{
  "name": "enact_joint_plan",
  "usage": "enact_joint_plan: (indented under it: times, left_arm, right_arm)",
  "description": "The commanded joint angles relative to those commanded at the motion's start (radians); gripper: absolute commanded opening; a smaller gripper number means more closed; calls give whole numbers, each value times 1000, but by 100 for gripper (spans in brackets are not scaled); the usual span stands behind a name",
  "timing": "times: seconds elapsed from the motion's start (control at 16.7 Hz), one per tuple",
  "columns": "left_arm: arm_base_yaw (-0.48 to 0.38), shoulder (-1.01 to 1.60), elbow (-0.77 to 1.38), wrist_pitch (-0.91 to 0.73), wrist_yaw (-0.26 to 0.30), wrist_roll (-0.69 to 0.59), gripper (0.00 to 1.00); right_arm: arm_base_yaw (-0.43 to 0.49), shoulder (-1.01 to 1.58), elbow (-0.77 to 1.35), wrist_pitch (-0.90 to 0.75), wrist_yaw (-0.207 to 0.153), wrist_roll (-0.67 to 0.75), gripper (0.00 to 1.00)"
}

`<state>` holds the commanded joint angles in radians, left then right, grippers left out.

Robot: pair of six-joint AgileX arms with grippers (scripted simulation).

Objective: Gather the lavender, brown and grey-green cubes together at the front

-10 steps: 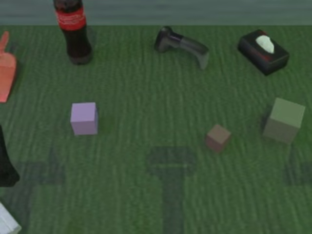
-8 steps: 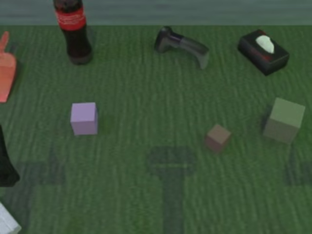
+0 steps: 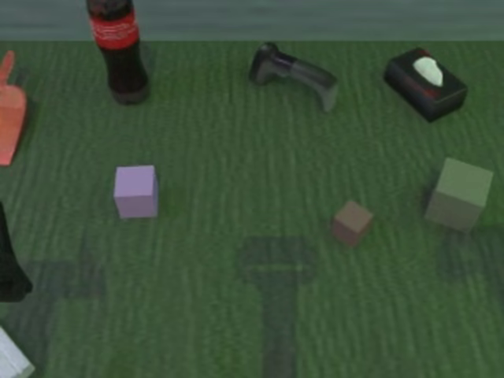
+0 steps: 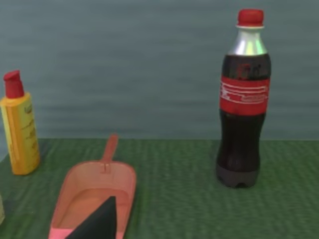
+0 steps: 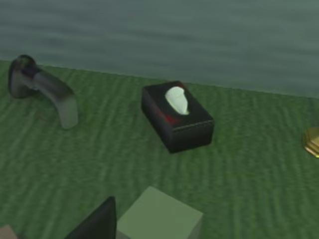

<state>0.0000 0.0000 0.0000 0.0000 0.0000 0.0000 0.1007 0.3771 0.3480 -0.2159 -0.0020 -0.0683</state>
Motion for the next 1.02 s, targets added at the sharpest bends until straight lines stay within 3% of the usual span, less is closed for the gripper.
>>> enact_joint_plan:
  times: [0.6, 1.02]
  left_arm:
    - [0, 0, 0, 0, 0, 0, 100]
    - [0, 0, 0, 0, 0, 0, 100]
  right_arm:
    - [229, 1094, 799, -542, 3, -164, 100]
    - [358, 1655, 1253, -828, 3, -255, 100]
